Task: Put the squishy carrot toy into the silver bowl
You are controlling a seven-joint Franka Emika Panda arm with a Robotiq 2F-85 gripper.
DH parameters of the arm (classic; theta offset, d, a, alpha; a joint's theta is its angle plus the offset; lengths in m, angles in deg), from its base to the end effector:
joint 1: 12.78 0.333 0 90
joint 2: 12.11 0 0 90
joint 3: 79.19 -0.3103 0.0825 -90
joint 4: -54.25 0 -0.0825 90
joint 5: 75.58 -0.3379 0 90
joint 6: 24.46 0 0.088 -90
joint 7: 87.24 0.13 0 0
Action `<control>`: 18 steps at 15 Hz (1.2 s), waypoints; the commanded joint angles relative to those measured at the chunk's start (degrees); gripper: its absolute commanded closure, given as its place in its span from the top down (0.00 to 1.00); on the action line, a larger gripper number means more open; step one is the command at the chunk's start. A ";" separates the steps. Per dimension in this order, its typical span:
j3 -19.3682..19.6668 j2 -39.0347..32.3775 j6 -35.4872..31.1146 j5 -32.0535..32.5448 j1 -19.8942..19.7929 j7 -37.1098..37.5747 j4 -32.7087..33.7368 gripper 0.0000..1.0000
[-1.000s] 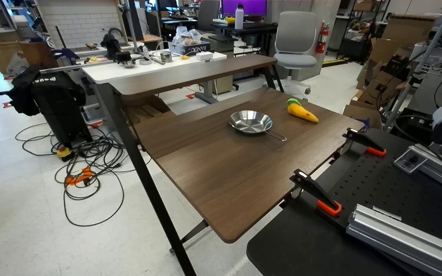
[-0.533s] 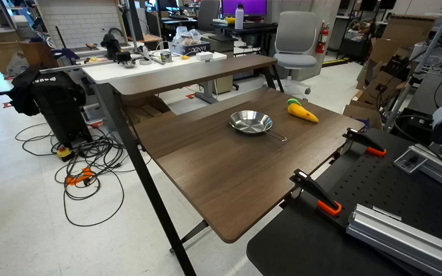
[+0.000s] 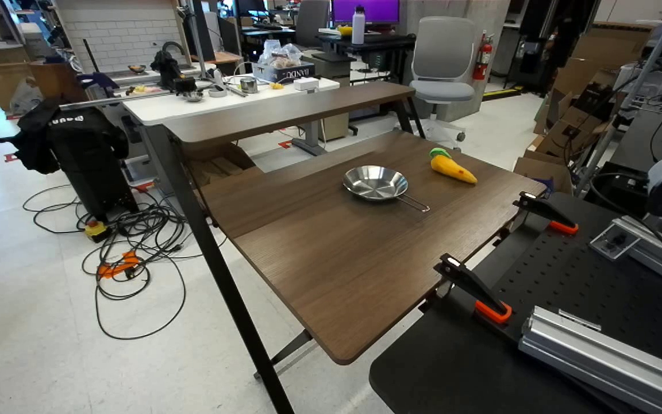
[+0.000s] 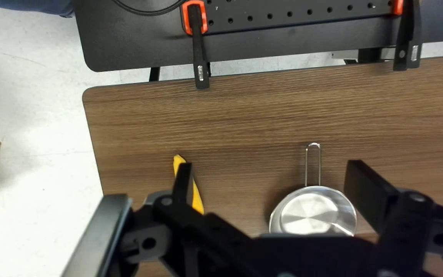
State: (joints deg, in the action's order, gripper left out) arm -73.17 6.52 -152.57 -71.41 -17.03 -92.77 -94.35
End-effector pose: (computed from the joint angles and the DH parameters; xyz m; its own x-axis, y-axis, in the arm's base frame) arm 0.3684 -0.0693 0.3661 0.9989 -0.0311 -0.0358 -0.0305 -0.9994 0.0188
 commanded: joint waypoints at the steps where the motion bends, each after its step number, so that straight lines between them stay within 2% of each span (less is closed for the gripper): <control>1: 1.15 -8.36 -4.48 0.81 -1.23 -2.01 3.27 1.00; 7: 1.23 -21.91 -9.29 1.05 -1.98 -2.09 9.76 1.00; 18: 1.83 -41.45 -9.30 2.85 -3.39 -2.43 25.62 1.00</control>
State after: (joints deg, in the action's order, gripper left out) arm -71.71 -29.82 -161.61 -69.87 -19.15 -93.71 -74.06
